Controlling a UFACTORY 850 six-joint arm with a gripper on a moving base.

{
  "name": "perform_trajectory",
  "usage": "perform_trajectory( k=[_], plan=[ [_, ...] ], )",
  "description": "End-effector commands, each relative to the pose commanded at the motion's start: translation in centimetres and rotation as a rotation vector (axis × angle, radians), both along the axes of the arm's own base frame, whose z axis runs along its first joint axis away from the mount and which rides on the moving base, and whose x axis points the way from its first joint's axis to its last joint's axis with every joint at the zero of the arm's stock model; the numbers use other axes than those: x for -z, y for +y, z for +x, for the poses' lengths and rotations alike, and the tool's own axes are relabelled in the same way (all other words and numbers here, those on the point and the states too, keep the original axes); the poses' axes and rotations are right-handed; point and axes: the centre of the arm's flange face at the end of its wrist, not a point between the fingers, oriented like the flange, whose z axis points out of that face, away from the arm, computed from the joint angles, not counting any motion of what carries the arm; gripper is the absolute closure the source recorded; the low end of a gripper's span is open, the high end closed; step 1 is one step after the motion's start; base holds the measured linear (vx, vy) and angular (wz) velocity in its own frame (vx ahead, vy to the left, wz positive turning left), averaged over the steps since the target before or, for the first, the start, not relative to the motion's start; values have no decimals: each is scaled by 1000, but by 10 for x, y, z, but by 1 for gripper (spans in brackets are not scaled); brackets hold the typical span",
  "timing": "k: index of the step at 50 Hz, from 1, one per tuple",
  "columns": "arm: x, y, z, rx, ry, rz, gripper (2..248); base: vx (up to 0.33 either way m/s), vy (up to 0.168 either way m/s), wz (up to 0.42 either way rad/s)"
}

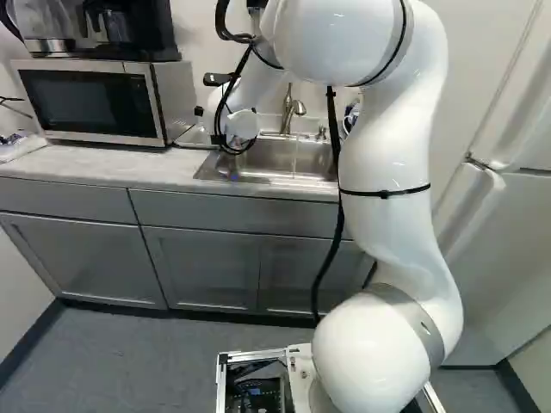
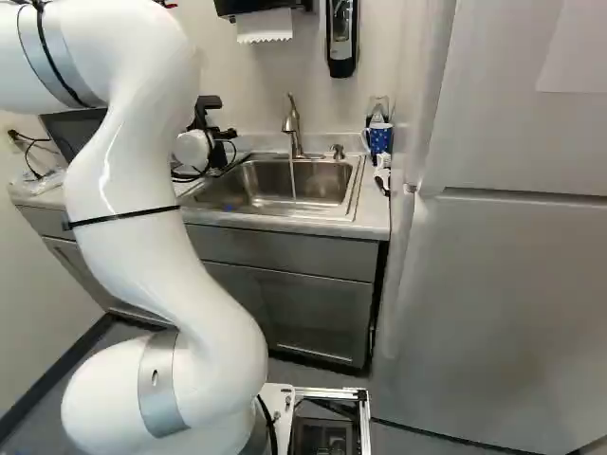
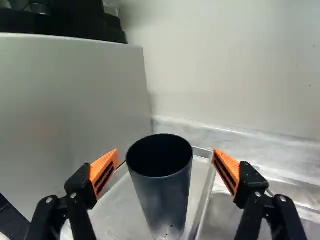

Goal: Rinse the cup and place it in the tray

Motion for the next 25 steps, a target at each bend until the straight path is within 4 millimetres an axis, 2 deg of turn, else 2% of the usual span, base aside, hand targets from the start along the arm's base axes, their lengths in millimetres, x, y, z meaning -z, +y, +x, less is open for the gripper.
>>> perform_trajectory(
  k=[25],
  plan=[
    [-29,0,0,0,-45,18,3,0,0,0]
  ],
)
